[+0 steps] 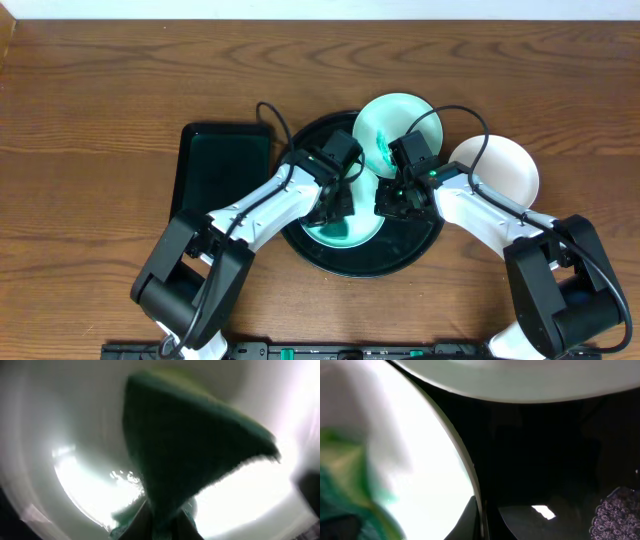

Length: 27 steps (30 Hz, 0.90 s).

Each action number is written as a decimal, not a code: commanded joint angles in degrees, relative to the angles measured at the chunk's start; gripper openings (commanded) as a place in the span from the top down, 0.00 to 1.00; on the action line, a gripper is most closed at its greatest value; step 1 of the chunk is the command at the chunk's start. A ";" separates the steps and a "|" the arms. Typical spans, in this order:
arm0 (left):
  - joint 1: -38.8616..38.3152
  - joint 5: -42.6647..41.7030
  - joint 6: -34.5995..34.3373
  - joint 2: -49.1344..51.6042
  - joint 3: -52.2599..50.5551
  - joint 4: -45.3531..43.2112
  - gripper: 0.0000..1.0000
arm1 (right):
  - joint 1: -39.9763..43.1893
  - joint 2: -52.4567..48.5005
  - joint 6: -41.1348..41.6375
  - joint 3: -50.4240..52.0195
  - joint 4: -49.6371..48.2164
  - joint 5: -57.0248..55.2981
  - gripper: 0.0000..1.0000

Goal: Clean dirty plates on tray and stack at the side
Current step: 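Scrub the lower green plate with the sponge in the left gripper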

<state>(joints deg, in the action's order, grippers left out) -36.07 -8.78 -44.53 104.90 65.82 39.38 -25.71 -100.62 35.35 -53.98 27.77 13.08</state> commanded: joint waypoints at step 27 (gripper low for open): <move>-1.55 13.97 -9.05 4.81 1.88 0.15 0.93 | 0.44 -1.09 -0.72 -0.46 0.09 -0.79 0.99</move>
<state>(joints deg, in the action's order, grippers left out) -38.89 -8.54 -49.36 106.89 67.20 36.05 -25.74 -100.68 35.35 -53.98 27.77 13.28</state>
